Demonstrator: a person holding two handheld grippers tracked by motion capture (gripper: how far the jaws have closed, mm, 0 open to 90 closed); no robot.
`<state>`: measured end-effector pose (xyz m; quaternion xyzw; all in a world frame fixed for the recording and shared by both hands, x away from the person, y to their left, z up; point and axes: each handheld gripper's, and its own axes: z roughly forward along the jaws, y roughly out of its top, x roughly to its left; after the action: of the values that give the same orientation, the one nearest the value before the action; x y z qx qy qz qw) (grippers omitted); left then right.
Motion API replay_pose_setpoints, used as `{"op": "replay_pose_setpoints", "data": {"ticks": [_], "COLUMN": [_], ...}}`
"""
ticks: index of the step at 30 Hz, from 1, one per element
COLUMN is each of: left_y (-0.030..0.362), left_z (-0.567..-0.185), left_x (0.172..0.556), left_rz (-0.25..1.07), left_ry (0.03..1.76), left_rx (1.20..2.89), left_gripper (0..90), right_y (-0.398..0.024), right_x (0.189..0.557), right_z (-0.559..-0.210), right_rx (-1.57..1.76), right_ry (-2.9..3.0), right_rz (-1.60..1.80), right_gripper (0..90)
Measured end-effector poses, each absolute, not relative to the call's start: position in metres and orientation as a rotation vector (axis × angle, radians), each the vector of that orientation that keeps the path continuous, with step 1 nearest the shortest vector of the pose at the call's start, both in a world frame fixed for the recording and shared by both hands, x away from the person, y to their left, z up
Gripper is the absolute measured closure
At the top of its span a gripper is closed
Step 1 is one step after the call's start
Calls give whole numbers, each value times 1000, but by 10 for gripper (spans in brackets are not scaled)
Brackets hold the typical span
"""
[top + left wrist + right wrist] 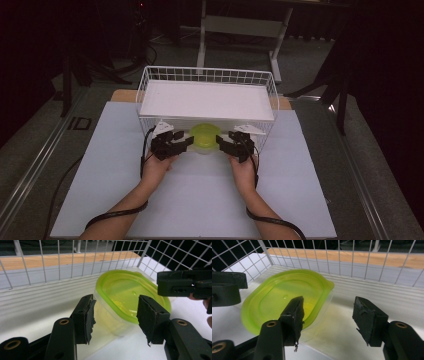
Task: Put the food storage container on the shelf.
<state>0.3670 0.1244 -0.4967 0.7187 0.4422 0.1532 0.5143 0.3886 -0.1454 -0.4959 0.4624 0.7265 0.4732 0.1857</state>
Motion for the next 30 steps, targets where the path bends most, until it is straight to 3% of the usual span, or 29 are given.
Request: {"op": "replay_pose_setpoints", "data": {"ticks": [10, 14, 21, 24, 25, 27, 30], "left_y": [140, 146, 161, 165, 166, 167, 168], "left_z": [-491, -490, -493, -498, -499, -502, -506], "left_x": [335, 322, 308, 303, 302, 298, 294], "left_rz": [335, 359, 271, 260, 249, 255, 255], "left_ry": [1012, 995, 999, 1001, 996, 996, 993], "left_rx": [1722, 1723, 1684, 1678, 1674, 1692, 1688], "left_gripper": [451, 365, 193, 65, 6, 7, 7], "right_y": [-139, -135, -125, -121, -120, -118, -115], "right_x": [354, 343, 331, 329, 330, 330, 329], "right_z": [-491, -495, -503, -508, -509, -512, -515], "right_rx": [1171, 1161, 1140, 1127, 1128, 1144, 1140], "right_ry": [2078, 2106, 2149, 2161, 2164, 2163, 2155], "right_rz": [1300, 1316, 1306, 1282, 1277, 1262, 1221], "right_gripper": [407, 421, 497, 523, 541, 597, 816]}}
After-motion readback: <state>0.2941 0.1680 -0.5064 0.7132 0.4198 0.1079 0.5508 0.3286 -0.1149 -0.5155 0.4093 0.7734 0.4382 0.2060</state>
